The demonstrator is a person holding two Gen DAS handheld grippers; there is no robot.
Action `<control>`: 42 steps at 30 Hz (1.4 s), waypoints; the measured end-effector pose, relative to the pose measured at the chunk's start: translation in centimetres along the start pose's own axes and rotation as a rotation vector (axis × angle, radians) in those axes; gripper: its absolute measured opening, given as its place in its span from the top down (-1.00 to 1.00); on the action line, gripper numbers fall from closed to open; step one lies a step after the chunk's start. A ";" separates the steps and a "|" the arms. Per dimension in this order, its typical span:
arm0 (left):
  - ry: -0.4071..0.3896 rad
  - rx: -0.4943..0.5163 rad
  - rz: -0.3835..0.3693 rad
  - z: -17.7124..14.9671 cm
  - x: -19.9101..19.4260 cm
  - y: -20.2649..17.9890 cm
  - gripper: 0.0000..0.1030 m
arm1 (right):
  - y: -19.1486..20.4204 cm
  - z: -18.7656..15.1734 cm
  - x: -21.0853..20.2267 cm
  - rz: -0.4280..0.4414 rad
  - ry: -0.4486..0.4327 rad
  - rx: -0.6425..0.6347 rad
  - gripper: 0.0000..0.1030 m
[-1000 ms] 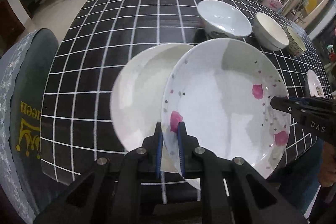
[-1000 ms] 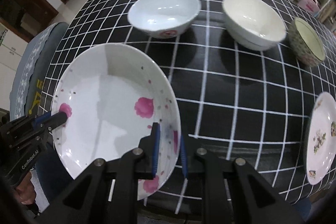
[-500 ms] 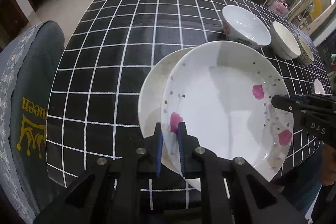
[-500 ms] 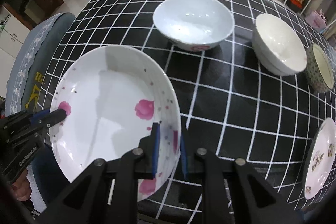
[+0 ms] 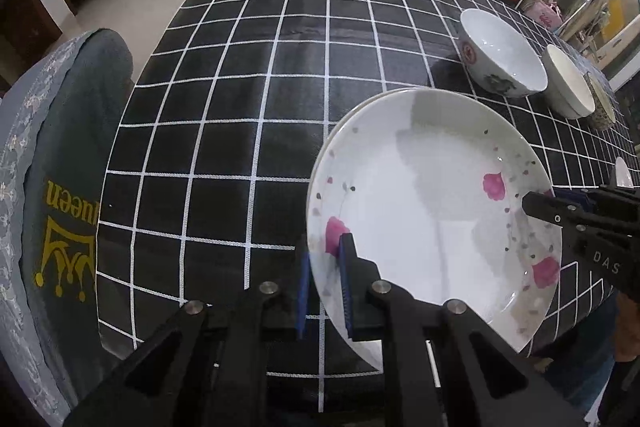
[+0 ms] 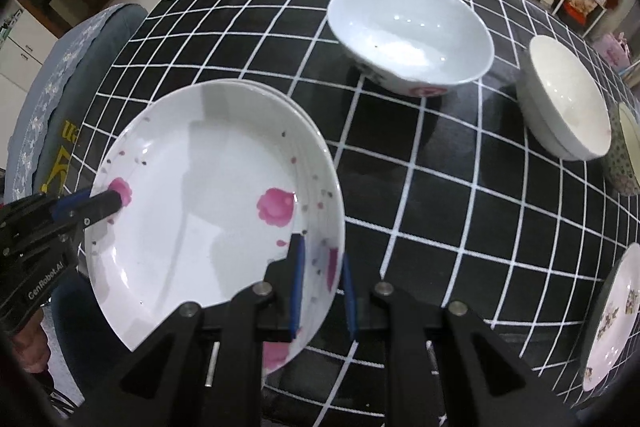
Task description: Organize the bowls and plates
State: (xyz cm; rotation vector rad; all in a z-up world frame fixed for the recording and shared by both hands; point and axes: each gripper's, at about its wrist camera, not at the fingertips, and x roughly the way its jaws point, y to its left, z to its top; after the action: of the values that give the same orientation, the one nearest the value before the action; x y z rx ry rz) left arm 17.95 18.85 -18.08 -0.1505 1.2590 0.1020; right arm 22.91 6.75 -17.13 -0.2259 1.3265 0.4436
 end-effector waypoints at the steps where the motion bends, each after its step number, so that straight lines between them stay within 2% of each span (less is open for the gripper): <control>1: 0.000 -0.004 0.000 0.1 0.1 0.1 0.76 | 0.2 0.1 0.0 -0.002 -0.002 -0.001 0.58; 7: -0.001 -0.010 0.000 0.6 0.6 0.3 0.76 | 0.2 0.4 0.3 -0.019 -0.002 -0.015 0.58; 14: -0.003 -0.046 -0.009 0.6 0.6 0.4 0.77 | -0.5 -0.1 0.0 0.010 -0.012 0.021 0.58; 19: -0.019 -0.059 0.017 0.2 -0.5 0.7 0.77 | -0.4 -0.8 -1.7 -0.014 -0.061 0.000 0.58; 26: -0.064 -0.049 0.018 -0.5 -3.1 -0.2 0.77 | -1.2 -2.0 -3.7 0.032 -0.097 0.033 0.58; 33: -0.078 0.012 -0.044 -1.4 -5.3 -4.0 0.77 | -1.7 -4.1 -6.7 0.015 -0.129 0.028 0.58; 42: -0.098 0.137 -0.104 -2.2 -7.5 -12.1 0.77 | -7.2 -7.5 -11.2 -0.008 -0.192 0.114 0.57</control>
State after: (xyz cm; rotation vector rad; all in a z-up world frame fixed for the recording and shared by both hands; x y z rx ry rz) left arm 15.57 6.62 -10.90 -0.0911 1.1545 -0.0663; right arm 17.45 -4.79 -8.74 -0.0910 1.1580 0.3721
